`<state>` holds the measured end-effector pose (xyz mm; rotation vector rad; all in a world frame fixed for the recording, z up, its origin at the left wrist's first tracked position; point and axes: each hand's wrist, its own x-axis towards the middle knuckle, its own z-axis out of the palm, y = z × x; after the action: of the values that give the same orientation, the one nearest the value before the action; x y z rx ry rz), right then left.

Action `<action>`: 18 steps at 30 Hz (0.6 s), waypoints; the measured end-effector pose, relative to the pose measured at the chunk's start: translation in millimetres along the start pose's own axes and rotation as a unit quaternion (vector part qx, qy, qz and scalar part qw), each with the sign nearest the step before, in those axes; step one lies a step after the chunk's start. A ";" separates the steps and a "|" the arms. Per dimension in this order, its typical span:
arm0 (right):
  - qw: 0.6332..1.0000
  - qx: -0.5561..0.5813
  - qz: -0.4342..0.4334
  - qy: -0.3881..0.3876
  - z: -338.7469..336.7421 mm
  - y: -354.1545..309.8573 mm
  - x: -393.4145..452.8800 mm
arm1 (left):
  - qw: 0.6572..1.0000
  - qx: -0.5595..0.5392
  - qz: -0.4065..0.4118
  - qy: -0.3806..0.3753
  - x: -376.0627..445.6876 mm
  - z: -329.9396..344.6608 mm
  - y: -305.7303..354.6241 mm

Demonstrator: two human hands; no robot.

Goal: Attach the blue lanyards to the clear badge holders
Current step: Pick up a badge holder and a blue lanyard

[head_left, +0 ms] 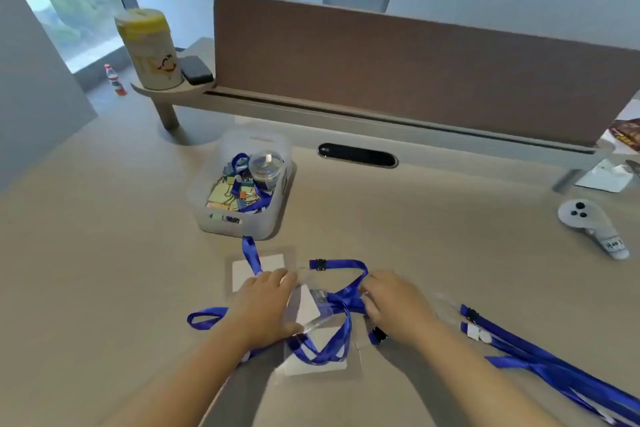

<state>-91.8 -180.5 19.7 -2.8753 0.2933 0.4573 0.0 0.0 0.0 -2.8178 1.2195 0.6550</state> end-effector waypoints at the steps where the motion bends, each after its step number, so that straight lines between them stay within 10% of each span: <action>1: 1.000 -0.009 0.008 -0.007 2.7 2.0 0.9 | 1.000 0.008 -0.015 -0.010 1.8 4.5 1.9; 13: 0.999 0.034 0.019 0.020 3.7 10.5 0.2 | 0.999 0.025 -0.026 0.002 12.3 1.4 8.6; 18: 0.974 0.219 0.033 0.057 -15.8 8.1 4.4 | 0.997 -0.066 0.012 0.032 14.2 -53.5 8.1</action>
<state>-85.2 -192.8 31.5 -2.4677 0.4466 0.2046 23.0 -24.3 44.8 -2.9581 1.2663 0.6742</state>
